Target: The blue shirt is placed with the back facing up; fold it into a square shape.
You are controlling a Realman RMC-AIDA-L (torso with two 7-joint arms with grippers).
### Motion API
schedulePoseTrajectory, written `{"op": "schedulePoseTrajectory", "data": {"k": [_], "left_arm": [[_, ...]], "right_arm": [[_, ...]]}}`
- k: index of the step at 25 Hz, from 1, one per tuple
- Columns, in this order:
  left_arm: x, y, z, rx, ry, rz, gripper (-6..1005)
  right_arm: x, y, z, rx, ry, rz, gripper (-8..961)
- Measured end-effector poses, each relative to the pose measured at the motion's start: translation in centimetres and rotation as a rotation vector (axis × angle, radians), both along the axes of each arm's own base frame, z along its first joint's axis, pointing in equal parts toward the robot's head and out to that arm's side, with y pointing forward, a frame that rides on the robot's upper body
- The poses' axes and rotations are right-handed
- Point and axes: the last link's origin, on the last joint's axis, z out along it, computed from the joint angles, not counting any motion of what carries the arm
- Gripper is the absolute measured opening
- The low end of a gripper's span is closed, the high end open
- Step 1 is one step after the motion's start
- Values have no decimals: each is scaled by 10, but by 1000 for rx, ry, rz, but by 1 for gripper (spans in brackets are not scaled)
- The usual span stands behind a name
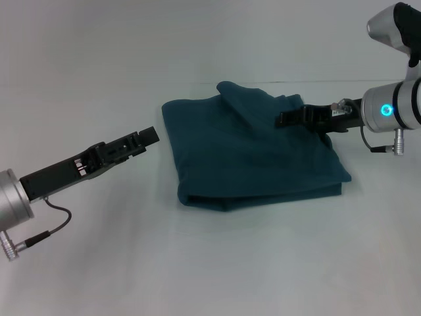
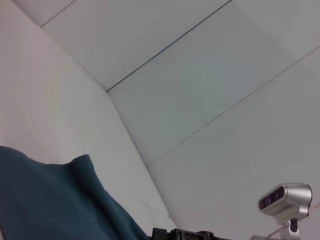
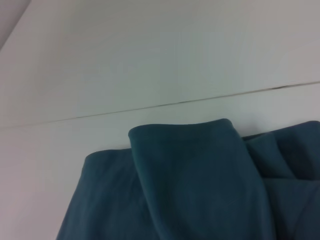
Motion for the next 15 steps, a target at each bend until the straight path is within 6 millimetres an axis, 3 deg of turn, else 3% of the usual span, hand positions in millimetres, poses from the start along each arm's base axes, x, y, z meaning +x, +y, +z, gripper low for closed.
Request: {"op": "schedulePoseTrajectory", "data": {"k": [15], "left_arm": [[3,2,-1,3,-16,-3,735]], "right_arm": [[3,1,-4,17,-8,-19,681]]}}
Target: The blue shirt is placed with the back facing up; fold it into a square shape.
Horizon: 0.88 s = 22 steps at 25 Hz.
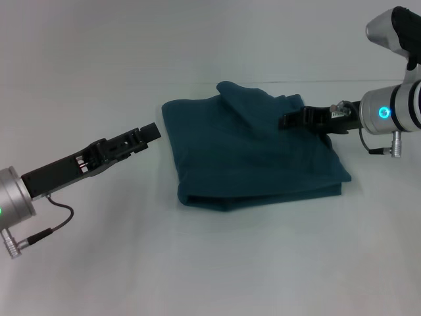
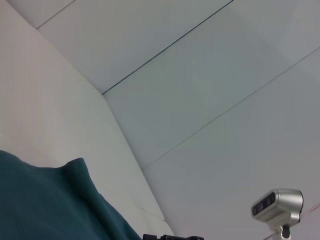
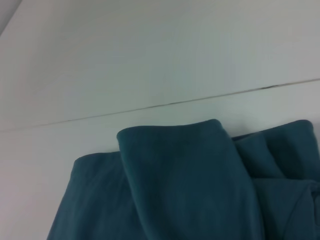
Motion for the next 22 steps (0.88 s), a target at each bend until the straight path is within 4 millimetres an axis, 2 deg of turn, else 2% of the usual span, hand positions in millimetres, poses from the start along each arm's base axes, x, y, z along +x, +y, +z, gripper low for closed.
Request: {"op": "schedulePoseTrajectory", "data": {"k": [2,8,16,21,22], "left_arm": [[0,0,0,0,1,0,735],[-1,1,0,4,5,4,735],[-1,1,0,4,4,5,736],[-1,1,0,4,4,6,735],[-1,1,0,4,4,6,735]], "right_arm": [[2,0,2,5,4,-13,667],[5,0,3,9,9,-31,414],[3,2,4,13,8,-27,171],[5,0,4,14,15,-41,49],[6,0,5,13,19,-49,50]]}}
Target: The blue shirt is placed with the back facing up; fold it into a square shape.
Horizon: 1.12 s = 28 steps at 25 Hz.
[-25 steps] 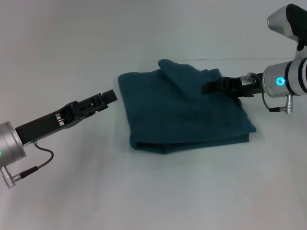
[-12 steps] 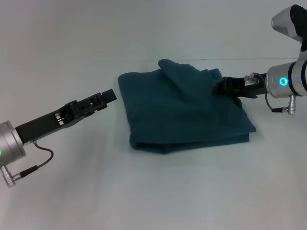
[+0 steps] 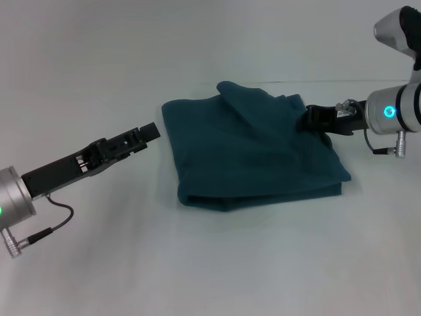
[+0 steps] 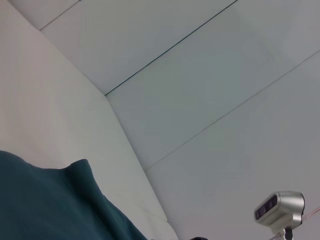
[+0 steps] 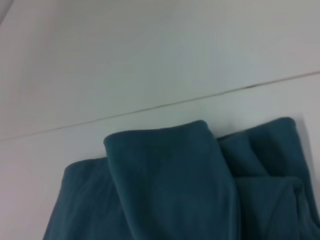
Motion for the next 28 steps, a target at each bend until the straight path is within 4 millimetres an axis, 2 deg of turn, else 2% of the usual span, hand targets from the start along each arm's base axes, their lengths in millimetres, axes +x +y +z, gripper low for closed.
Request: {"op": "schedulePoseTrajectory", "data": {"k": [12,24,28], "left_arm": [[0,0,0,1,-2,0,736],[1,-1,1,5,-11,-4,735],[1,-1,1,5,-12,-5,735]], "right_arm": [[11,-7,19,-16,26,-47,46],[9,-5,23,-15,23,-43,47],[9,-4,22,-15,11,-40,125]]}}
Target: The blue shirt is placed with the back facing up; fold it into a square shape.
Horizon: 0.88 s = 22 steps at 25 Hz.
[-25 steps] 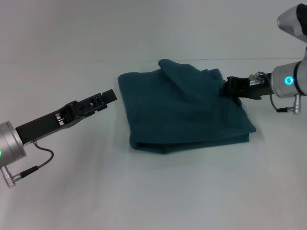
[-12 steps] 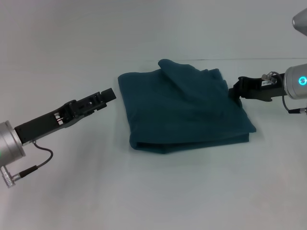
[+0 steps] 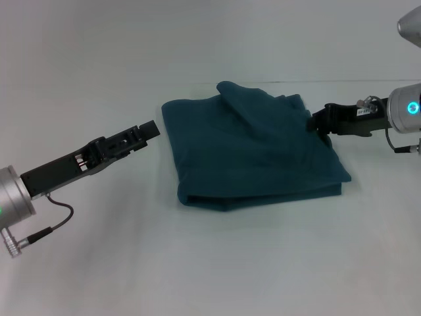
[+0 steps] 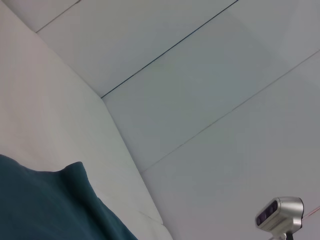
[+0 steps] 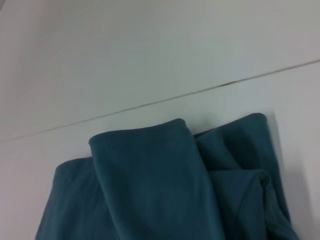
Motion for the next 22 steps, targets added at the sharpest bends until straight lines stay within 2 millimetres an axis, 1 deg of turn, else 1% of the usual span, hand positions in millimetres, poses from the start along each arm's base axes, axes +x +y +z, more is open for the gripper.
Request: {"op": "schedulePoseTrajectory", "data": {"k": [1,7,12,15,19,22], "left_arm": [[0,0,0,0,0,0,735],[0,1,0,2,1,2,736],[1,1,-1,1,0,4,736],[0,1,-1,1,0,4,736],[0,1,-1,1,0,5,735],[0,1,-1,0,-1,5,735]], "right_arm": [[0,0,-1,-1,-7,0,145],[1,0,-6,2,-20,-4,339],[-2,-1,-20,-2,-22,-5,332],[-1,-2,-25,-8,-29,-9,315],[-1,-1,-26,-2,-33,-18,293],[0,0,-22,7,-28,-22,276]]}}
